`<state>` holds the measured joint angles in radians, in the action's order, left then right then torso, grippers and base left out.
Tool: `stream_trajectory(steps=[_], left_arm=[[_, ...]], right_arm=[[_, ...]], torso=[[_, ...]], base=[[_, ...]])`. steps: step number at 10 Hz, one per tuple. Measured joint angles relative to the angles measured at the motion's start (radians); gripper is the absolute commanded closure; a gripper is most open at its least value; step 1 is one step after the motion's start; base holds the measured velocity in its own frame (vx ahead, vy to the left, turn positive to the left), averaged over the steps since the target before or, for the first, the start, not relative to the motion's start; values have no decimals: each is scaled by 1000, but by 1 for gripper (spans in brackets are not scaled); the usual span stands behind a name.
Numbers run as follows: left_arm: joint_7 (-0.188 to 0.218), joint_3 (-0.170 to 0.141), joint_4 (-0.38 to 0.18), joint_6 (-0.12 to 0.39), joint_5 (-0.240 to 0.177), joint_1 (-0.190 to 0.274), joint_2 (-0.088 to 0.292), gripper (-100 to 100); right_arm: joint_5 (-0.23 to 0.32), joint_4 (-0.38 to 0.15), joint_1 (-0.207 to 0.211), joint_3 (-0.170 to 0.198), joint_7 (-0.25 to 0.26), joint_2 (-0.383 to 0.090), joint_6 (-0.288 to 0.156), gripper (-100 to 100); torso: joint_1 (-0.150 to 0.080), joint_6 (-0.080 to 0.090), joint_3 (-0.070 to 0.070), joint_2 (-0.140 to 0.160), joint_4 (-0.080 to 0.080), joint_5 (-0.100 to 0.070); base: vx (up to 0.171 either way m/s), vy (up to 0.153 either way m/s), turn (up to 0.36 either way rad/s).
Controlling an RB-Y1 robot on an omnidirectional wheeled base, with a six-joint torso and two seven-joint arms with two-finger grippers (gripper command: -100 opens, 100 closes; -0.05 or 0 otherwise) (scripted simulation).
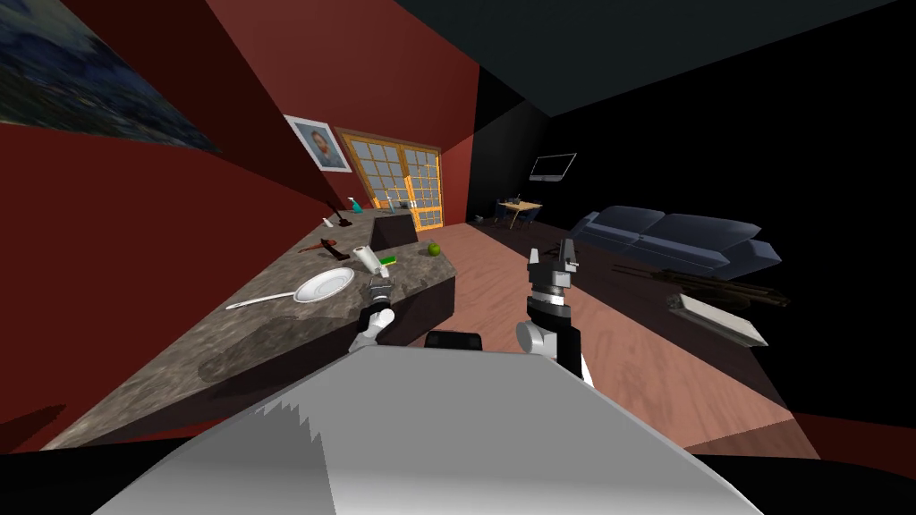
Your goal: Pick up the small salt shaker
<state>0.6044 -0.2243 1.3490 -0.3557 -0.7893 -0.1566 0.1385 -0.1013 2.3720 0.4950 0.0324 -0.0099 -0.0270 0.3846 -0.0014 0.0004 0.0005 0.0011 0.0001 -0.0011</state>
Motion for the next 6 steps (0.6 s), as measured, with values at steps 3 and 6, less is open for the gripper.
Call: stream_trajectory(steps=[3,6], left_arm=[[-20,-37,-2,48,-3,18,-16,-100],[-21,-73,3,54,-2,28,-26,0]], right_arm=[[0,0,0,0,0,0,0,0],[0,0,0,0,0,0,0,0]], torso=[[5,0,-4,-7,-1,1],[6,0,-5,-7,-2,2]], base=[[65,42,-36],[59,49,-57]])
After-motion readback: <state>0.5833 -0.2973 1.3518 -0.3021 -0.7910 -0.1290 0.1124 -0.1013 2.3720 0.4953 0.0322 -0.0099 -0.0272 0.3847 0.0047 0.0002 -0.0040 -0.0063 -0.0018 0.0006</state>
